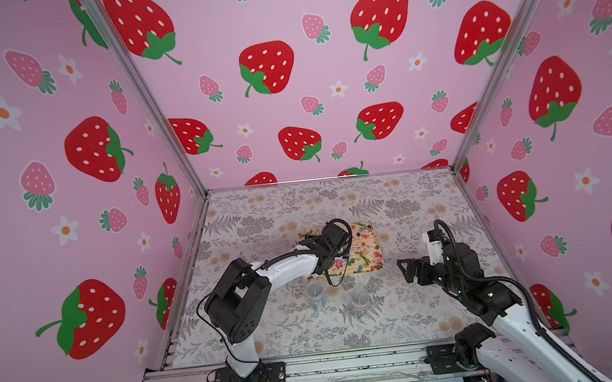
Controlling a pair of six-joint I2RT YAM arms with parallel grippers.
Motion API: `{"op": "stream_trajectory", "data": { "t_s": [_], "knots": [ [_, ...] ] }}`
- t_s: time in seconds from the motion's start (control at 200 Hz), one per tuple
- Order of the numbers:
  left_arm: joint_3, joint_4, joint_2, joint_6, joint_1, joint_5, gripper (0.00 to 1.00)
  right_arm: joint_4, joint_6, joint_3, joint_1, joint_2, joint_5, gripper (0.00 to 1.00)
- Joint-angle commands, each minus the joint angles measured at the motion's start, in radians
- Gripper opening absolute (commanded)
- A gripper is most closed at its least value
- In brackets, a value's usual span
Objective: Pour the candies out of the jar
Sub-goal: 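Pour the candies out of the jar onto the tray.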
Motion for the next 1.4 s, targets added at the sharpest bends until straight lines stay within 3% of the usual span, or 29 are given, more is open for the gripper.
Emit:
{"op": "stream_trajectory", "data": {
  "t_s": [0.0,0.335,0.575,0.855,1.126,1.396],
  "knots": [
    [0.034,-0.034,0.06,-0.031,0.001,0.027,0.44,-0.021,0.006,0.031,-0.006,-0.01,-0.004,0.97],
    [0.061,-0.037,0.048,-0.075,0.003,0.033,0.43,-0.047,0.002,0.047,-0.006,-0.023,0.004,0.97],
    [0.108,-0.128,-0.101,-0.249,0.007,0.096,0.42,-0.046,-0.014,0.15,-0.016,0.041,-0.089,0.95],
    [0.077,-0.169,-0.366,-0.479,0.008,0.307,0.42,0.018,-0.02,0.4,-0.072,0.285,-0.408,0.9],
    [0.004,-0.117,-0.58,-0.653,0.017,0.648,0.41,0.071,-0.01,0.641,-0.073,0.508,-0.733,0.82],
    [-0.07,-0.001,-0.684,-0.775,0.052,0.932,0.41,0.064,-0.007,0.762,-0.024,0.64,-0.836,0.69]
  ]
}}
